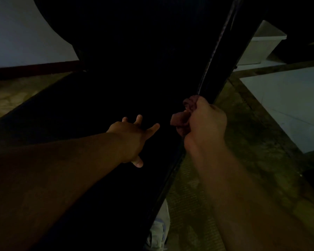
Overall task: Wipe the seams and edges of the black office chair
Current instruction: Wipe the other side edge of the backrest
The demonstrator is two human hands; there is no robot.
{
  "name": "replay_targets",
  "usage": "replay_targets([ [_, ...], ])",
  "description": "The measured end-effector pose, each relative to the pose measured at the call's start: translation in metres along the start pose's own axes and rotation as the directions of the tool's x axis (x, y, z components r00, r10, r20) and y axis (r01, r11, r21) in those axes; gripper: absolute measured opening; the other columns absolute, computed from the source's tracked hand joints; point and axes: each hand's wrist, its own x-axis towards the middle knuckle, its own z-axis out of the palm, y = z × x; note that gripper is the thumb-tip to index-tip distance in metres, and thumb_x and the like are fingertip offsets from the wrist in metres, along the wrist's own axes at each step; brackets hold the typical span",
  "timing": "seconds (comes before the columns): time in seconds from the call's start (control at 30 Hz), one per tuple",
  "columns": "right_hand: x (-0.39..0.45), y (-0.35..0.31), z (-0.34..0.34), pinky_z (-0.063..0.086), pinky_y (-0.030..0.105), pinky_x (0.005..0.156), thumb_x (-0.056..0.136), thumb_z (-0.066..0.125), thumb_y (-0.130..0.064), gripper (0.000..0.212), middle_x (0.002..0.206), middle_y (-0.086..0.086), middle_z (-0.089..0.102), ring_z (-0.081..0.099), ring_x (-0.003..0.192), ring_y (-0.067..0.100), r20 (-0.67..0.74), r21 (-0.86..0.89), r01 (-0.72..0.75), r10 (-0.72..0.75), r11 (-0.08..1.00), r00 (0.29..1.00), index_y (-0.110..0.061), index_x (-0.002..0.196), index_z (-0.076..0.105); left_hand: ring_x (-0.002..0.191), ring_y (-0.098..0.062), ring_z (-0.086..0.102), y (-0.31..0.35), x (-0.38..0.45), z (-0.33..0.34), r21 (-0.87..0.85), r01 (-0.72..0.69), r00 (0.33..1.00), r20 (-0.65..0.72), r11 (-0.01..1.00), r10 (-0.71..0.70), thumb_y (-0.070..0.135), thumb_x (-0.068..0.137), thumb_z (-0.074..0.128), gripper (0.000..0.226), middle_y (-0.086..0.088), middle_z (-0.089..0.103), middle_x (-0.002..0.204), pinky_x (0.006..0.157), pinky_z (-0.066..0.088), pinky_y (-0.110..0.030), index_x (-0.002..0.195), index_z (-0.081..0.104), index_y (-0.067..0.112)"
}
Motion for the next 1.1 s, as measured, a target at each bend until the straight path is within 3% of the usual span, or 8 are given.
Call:
replay_targets([
  [0.13,-0.002,-0.003,0.002,0.049,0.029,0.054,0.102,0.05,-0.02,0.019,0.061,-0.004,0.066,0.06,0.047,0.019,0.028,-0.099,-0.012,0.015,0.995,0.999,-0.012,0.093,0.065,0.151,-0.049,0.007,-0.001,0.0,-0.003,-0.028,-0.015,1.0,0.023,0.999,0.016,0.064,0.075,0.078,0.13,-0.011,-0.018,0.167,0.107,0.044,-0.056,0.151,-0.026,0.049],
  [0.23,-0.002,-0.002,0.005,0.044,0.024,0.044,0.102,0.051,-0.016,0.016,0.062,0.0,0.061,0.054,0.038,0.019,-0.003,-0.014,-0.001,0.001,1.0,1.0,-0.005,0.101,0.063,0.152,-0.048,0.006,-0.001,-0.001,-0.004,-0.019,0.003,1.0,0.027,1.0,-0.002,0.061,0.075,0.079,0.13,-0.01,-0.018,0.167,0.107,0.045,-0.055,0.151,-0.025,0.048],
  [0.37,-0.001,-0.001,0.006,0.051,0.033,0.058,0.1,0.055,-0.02,0.019,0.059,-0.004,0.066,0.062,0.059,0.02,0.013,-0.076,-0.009,0.01,0.997,1.0,-0.013,0.085,0.066,0.152,-0.047,0.004,-0.002,-0.001,-0.005,-0.041,0.002,0.999,0.046,0.999,0.0,0.06,0.075,0.08,0.13,-0.01,-0.02,0.167,0.106,0.046,-0.056,0.152,-0.025,0.049],
  [0.5,-0.002,-0.003,0.004,0.041,0.024,0.044,0.099,0.054,-0.015,0.016,0.054,-0.003,0.061,0.053,0.038,0.019,-0.018,-0.013,0.017,-0.017,1.0,1.0,-0.01,0.086,0.062,0.153,-0.046,0.002,0.0,0.0,-0.005,-0.028,0.012,0.999,0.046,1.0,-0.011,0.059,0.076,0.079,0.129,-0.009,-0.021,0.167,0.106,0.046,-0.055,0.151,-0.025,0.049],
  [0.6,-0.006,-0.004,0.006,0.039,0.021,0.041,0.099,0.054,-0.018,0.016,0.059,0.0,0.064,0.053,0.036,0.02,0.021,-0.083,0.02,-0.018,0.996,1.0,-0.009,0.09,0.063,0.153,-0.047,0.001,-0.001,-0.001,-0.005,-0.04,0.013,0.998,0.06,0.999,-0.01,0.06,0.077,0.078,0.128,-0.009,-0.021,0.167,0.107,0.045,-0.055,0.151,-0.026,0.049],
  [0.7,-0.007,-0.005,0.003,0.04,0.02,0.041,0.1,0.053,-0.016,0.014,0.069,0.004,0.066,0.052,0.034,0.018,-0.016,-0.036,0.034,-0.035,0.999,0.999,-0.007,0.094,0.061,0.153,-0.047,0.003,0.0,-0.002,-0.003,-0.021,0.011,0.999,0.039,1.0,-0.011,0.06,0.077,0.077,0.127,-0.01,-0.021,0.167,0.106,0.046,-0.054,0.152,-0.025,0.047],
  [0.8,-0.01,-0.007,0.006,0.041,0.021,0.042,0.1,0.054,-0.018,0.015,0.058,-0.001,0.065,0.053,0.036,0.015,0.031,-0.082,0.032,-0.03,0.996,0.999,-0.009,0.091,0.063,0.153,-0.047,0.003,-0.001,0.0,-0.004,-0.034,0.016,0.999,0.05,0.999,-0.014,0.061,0.075,0.079,0.13,-0.009,-0.021,0.167,0.105,0.047,-0.056,0.151,-0.026,0.05],
  [1.1,-0.014,-0.011,0.007,0.045,0.026,0.044,0.098,0.059,-0.017,0.019,0.051,0.001,0.06,0.052,0.034,0.019,-0.005,-0.053,0.054,-0.054,0.997,0.999,-0.01,0.081,0.062,0.153,-0.044,0.001,0.002,0.001,-0.003,-0.036,0.037,0.997,0.063,0.999,-0.034,0.062,0.076,0.078,0.128,-0.006,-0.023,0.167,0.104,0.048,-0.054,0.149,-0.027,0.051],
])
